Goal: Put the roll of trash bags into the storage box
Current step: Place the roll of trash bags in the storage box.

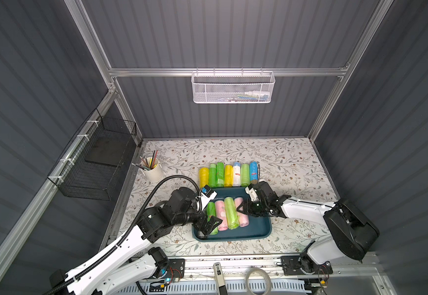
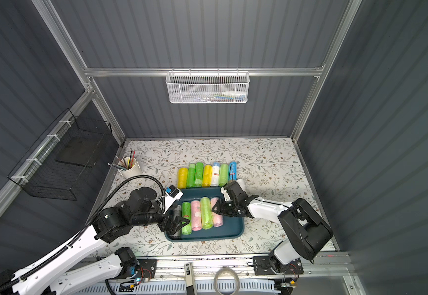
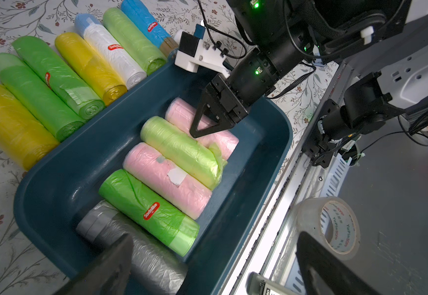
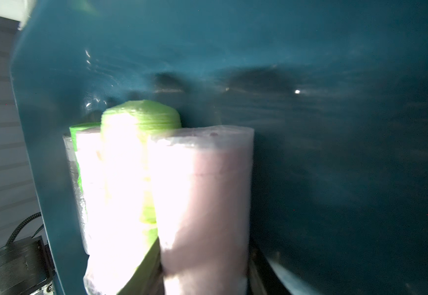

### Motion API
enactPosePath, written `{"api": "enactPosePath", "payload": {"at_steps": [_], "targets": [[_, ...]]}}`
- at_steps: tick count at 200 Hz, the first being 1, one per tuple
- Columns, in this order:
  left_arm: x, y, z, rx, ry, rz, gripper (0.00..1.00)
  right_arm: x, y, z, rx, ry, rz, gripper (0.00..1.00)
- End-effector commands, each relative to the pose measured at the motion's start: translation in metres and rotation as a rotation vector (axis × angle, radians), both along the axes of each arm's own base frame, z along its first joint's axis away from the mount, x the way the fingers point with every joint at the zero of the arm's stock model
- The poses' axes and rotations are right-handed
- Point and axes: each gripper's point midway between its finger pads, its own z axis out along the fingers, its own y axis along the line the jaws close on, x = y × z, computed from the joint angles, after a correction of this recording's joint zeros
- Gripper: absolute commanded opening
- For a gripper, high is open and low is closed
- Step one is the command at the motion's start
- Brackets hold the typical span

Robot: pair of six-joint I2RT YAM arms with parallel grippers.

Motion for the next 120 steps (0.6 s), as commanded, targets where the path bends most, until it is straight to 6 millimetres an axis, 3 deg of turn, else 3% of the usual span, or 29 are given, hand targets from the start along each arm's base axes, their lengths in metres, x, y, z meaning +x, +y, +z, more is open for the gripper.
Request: {"api": "enactPosePath", "payload": {"at_steps": [1,120], "targets": [[-0.0038,0.0022,-0.0049,0.007,0.027,-0.006,1.00,0.0055,0.0086,0.0076,0.022,-0.024,0.010,0.42],[-0.0048,0.0015,-0.0055,0.006,0.032,-0.012,1.00,0.0061,0.0071,0.0101,0.009,-0.034,0.016,0.50]]}}
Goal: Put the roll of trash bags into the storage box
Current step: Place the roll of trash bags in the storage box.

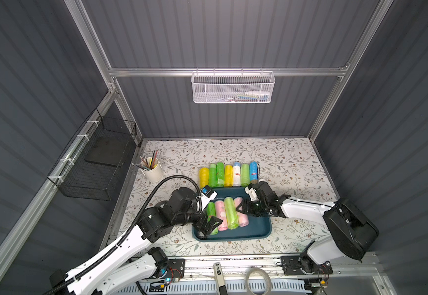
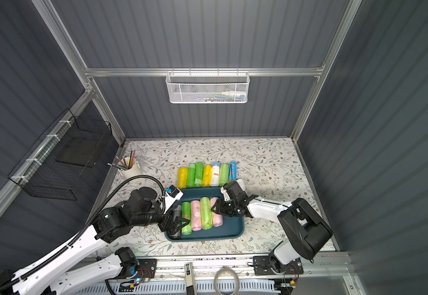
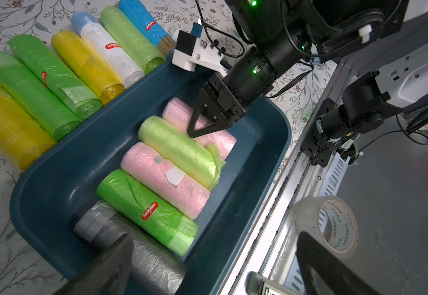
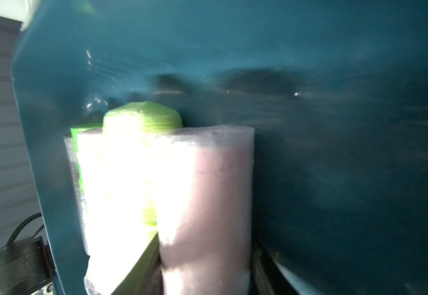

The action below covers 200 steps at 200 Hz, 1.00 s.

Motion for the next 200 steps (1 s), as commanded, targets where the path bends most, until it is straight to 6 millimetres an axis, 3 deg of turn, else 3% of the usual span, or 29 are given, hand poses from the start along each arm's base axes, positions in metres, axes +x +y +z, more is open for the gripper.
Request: {"api": "enactPosePath", "payload": {"at_steps": [1,48,200], "targets": [[-0.004,0.002,-0.005,0.006,0.028,-0.009,1.00,0.005,0.006,0.009,0.008,-0.031,0.014,0.50],[-0.005,0.002,-0.005,0.005,0.027,-0.010,1.00,0.007,0.004,0.012,-0.003,-0.040,0.010,0.56],[-0.006,0.001,-0.005,0.001,0.033,-0.020,1.00,0.017,-0.003,0.032,-0.058,-0.110,0.003,0.59]]}}
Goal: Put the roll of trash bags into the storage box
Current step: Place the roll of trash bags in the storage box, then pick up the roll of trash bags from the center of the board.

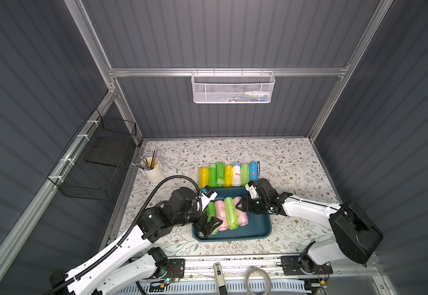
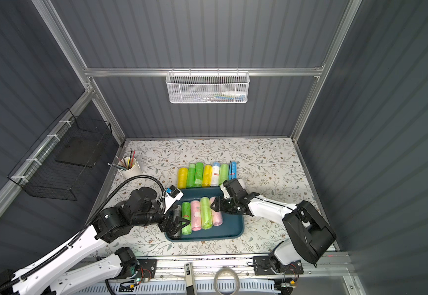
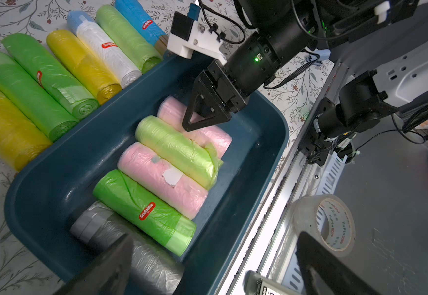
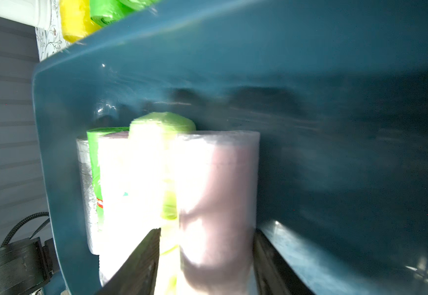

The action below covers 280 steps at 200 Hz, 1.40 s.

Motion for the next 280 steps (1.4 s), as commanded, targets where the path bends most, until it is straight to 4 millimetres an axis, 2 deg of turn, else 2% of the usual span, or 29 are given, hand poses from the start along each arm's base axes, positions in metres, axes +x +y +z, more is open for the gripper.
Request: {"api": "enactPosePath", "payload": {"at_steps": [1,80,123,151,169,200,228,248,280], "targets": [[-0.005,0.002,-0.004,0.005,0.026,-0.011,1.00,0.009,-0.001,0.013,-0.025,-0.056,-0.002,0.59],[-0.005,0.001,-0.006,0.010,0.031,-0.016,1.00,0.016,-0.004,0.045,-0.045,-0.140,0.019,0.63],[-0.005,0.002,-0.006,0.009,0.030,-0.014,1.00,0.021,-0.016,0.069,-0.080,-0.213,0.006,0.64],[-0.005,0.001,-0.006,0.010,0.031,-0.016,1.00,0.029,-0.043,0.080,-0.120,-0.244,-0.048,0.64],[-0.005,0.001,-0.007,0.011,0.033,-0.017,1.00,0.038,-0.071,0.084,-0.143,-0.254,-0.119,0.64],[-0.005,0.001,-0.006,0.009,0.030,-0.015,1.00,0.045,-0.127,0.076,-0.264,-0.233,-0.226,0.65],[-0.006,0.001,-0.005,0.007,0.032,-0.023,1.00,0.052,-0.158,0.070,-0.362,-0.231,-0.274,0.65],[-0.009,-0.002,-0.003,-0.010,0.034,-0.044,1.00,0.059,-0.172,0.062,-0.413,-0.207,-0.285,0.65],[-0.010,-0.001,-0.001,-0.020,0.029,-0.043,1.00,0.066,-0.169,0.045,-0.425,-0.167,-0.250,0.63]]}}
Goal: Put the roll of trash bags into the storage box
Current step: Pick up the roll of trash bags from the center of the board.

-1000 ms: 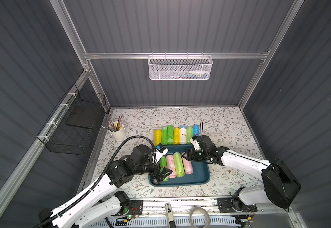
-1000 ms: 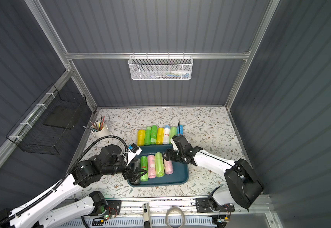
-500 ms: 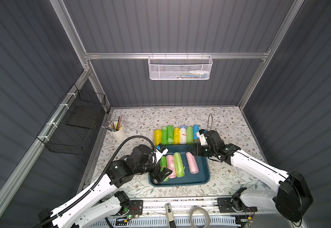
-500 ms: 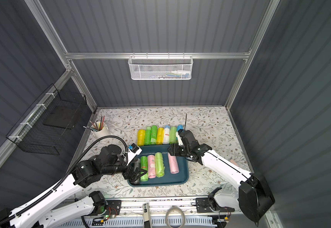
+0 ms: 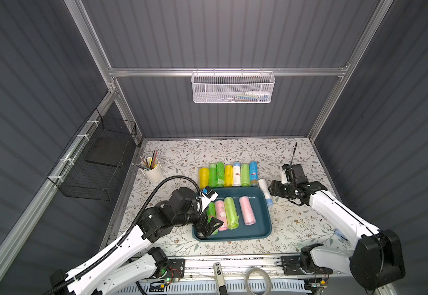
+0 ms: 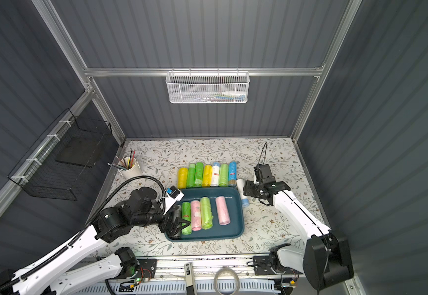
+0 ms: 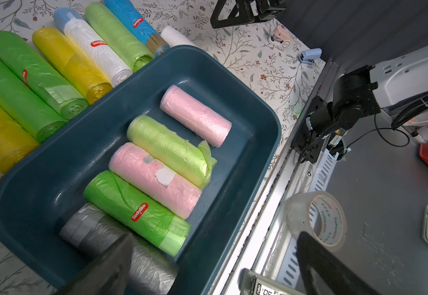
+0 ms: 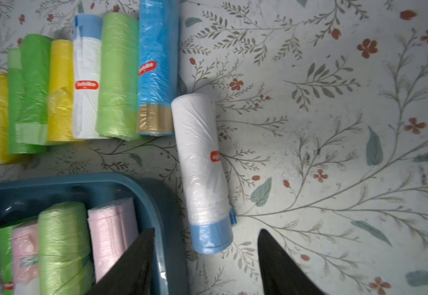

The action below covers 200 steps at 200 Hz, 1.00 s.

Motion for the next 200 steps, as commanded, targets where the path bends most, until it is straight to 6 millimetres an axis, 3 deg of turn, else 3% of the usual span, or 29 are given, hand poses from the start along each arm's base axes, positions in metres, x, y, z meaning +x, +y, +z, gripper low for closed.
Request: {"api": "enactPosePath", "payload": {"at_steps": [1,105,200], "targets": [[-0.004,0.002,-0.002,-0.006,0.012,-0.016,1.00,0.005,-0.002,-0.006,-0.042,0.024,0.033,0.63],[-0.003,0.001,-0.008,0.014,0.026,-0.014,1.00,0.023,0.021,-0.048,0.016,0.111,0.096,0.62],[-0.002,0.001,-0.009,0.022,0.027,-0.008,1.00,0.019,0.016,-0.079,-0.019,0.194,0.082,0.58]]}}
